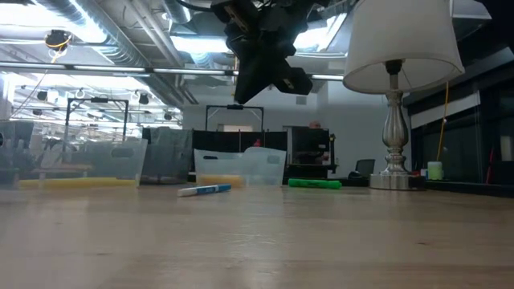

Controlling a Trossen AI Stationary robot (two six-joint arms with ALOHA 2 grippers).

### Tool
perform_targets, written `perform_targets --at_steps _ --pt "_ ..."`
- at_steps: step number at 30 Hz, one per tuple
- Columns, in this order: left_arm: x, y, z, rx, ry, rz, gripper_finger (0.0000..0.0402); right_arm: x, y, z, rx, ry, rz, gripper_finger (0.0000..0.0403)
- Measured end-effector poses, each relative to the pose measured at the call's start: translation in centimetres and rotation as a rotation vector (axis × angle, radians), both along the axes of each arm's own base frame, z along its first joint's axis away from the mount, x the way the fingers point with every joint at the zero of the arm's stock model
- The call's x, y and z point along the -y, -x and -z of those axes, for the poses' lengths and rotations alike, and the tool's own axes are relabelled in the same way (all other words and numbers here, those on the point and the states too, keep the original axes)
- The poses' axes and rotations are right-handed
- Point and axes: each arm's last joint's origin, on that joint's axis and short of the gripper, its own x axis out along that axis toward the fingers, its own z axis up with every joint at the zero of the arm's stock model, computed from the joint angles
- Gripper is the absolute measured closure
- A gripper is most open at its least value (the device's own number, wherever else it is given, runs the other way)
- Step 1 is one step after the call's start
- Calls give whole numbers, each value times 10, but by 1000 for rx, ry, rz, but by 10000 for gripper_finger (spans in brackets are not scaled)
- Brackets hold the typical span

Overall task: Pick & Place Markers
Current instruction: Put the brown marker into the black bin

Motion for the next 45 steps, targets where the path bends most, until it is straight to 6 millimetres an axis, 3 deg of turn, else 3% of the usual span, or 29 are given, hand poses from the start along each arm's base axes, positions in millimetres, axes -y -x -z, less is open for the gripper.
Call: perform_targets --at_steps 3,13,24,35,45 --pt "0 0 -1 4 2 -38 384 0 0 0 -1 -3 6 379" --pt "-14 3 -20 50 -41 -49 384 -1 1 1 -11 16 -36 379" --pt "-39 9 -69 82 -31 -49 385 -3 3 2 -35 21 -49 379" --pt "-75 10 -116 217 -12 -281 385 -5 8 4 -80 -6 -127 379" --pt "-104 -6 -128 225 -17 -444 385 5 15 8 -162 45 -125 379"
